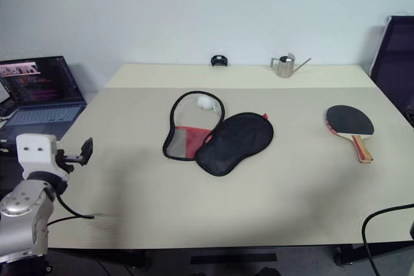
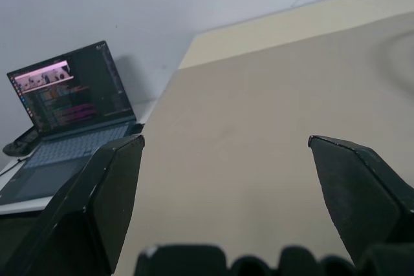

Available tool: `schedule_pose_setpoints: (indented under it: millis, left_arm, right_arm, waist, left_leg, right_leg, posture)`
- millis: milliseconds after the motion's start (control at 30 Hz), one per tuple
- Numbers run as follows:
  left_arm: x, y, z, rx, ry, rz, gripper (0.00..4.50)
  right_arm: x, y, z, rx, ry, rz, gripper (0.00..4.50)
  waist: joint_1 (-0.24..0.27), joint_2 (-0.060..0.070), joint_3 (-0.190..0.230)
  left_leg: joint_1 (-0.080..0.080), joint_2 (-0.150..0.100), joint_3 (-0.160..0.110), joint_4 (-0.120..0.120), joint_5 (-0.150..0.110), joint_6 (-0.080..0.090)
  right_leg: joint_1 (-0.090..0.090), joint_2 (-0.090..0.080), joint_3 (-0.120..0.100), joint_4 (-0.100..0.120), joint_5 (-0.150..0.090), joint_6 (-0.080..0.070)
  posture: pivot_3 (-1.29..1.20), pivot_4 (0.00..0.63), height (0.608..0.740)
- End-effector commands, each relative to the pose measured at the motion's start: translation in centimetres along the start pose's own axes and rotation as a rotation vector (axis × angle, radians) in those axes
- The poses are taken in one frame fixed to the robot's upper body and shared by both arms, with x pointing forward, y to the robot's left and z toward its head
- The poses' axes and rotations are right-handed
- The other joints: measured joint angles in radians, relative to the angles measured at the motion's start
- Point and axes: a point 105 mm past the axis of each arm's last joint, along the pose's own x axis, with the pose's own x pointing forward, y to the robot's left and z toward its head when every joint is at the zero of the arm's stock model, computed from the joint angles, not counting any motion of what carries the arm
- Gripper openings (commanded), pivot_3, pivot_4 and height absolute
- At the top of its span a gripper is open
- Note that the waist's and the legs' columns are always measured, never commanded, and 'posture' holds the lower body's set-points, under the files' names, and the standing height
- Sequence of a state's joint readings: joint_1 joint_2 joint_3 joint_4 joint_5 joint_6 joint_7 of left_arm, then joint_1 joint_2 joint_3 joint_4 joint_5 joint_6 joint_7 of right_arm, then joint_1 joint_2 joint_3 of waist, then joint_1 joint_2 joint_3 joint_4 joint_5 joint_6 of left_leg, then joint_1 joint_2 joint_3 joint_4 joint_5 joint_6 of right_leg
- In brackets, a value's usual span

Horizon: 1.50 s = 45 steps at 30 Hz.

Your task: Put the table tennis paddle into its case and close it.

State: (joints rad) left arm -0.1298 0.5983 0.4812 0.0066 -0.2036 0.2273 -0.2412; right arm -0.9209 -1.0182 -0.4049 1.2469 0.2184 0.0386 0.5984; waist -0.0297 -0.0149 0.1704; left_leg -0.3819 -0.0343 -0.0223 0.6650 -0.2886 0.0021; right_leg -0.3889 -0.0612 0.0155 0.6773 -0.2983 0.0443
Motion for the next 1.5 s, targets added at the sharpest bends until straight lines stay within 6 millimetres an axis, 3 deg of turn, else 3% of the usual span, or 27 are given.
schedule_pose_setpoints:
  millis: [33, 300, 633, 733, 1133, 1333, 1500]
  left_arm:
    - [-0.1, -0.3, 0.0, 0.005, -0.027, 0.020, 4.46]
    - [0.6, -1.2, 1.2, -0.021, -0.095, -0.017, 4.46]
    - [1.5, 0.1, 3.8, -0.007, -0.191, -0.091, 4.46]
    - [2.1, -0.5, 4.7, -0.006, -0.214, -0.130, 4.46]
    - [2.9, -3.3, 6.6, -0.037, -0.237, -0.359, 4.46]
    - [3.0, -4.3, 8.9, -0.009, -0.270, -0.504, 4.46]
    - [3.0, -7.1, 10.0, -0.040, -0.267, -0.695, 4.46]
  right_arm:
    - [-0.4, -1.3, 1.7, -0.060, -0.011, -0.062, 3.17]
    - [-0.3, -1.3, 2.6, -0.050, -0.039, -0.080, 3.17]
    - [0.4, 2.2, 3.3, -0.046, -0.110, 0.118, 3.17]
    - [0.4, 3.4, 3.7, -0.010, -0.151, 0.176, 3.17]
    - [-2.5, 10.2, 2.0, -0.016, -0.102, 0.482, 3.17]
    - [-5.7, 16.1, -0.1, -0.032, 0.044, 0.783, 3.17]
    - [-7.9, 20.4, -1.2, -0.022, 0.129, 0.951, 3.17]
  waist:
    - [0.001, 0.000, 0.000]
    - [0.000, 0.000, 0.000]
    - [0.000, 0.000, 0.000]
    - [0.001, 0.000, 0.000]
    - [0.001, 0.000, 0.000]
    - [0.002, 0.000, 0.000]
    - [0.003, 0.000, 0.000]
  left_leg:
    - [0.000, 0.000, 0.000, 0.000, 0.000, 0.000]
    - [0.000, 0.000, 0.000, 0.000, 0.000, 0.000]
    - [0.000, 0.000, 0.000, 0.000, 0.000, 0.000]
    - [0.000, 0.000, 0.000, 0.001, 0.000, 0.000]
    - [0.000, 0.000, -0.001, 0.001, 0.000, 0.000]
    - [0.000, 0.001, -0.002, 0.001, 0.000, 0.000]
    - [0.000, 0.000, -0.002, 0.002, 0.000, 0.000]
  right_leg:
    - [0.000, 0.000, 0.000, 0.000, 0.000, 0.000]
    - [0.000, 0.000, 0.000, 0.001, 0.000, 0.000]
    - [0.000, 0.000, 0.000, 0.001, 0.000, 0.000]
    - [0.000, 0.000, 0.000, 0.001, 0.000, 0.000]
    - [-0.001, 0.000, -0.001, 0.002, 0.000, 0.000]
    - [-0.001, 0.000, -0.001, 0.002, 0.000, 0.000]
    - [0.000, 0.001, -0.002, 0.003, 0.000, 0.000]
  posture:
    - [0.00, 0.150, 0.740]
    - [0.00, 0.150, 0.740]
    - [0.00, 0.150, 0.740]
    - [0.00, 0.150, 0.740]
    - [0.00, 0.150, 0.740]
    - [0.00, 0.150, 0.740]
    - [0.00, 0.150, 0.740]
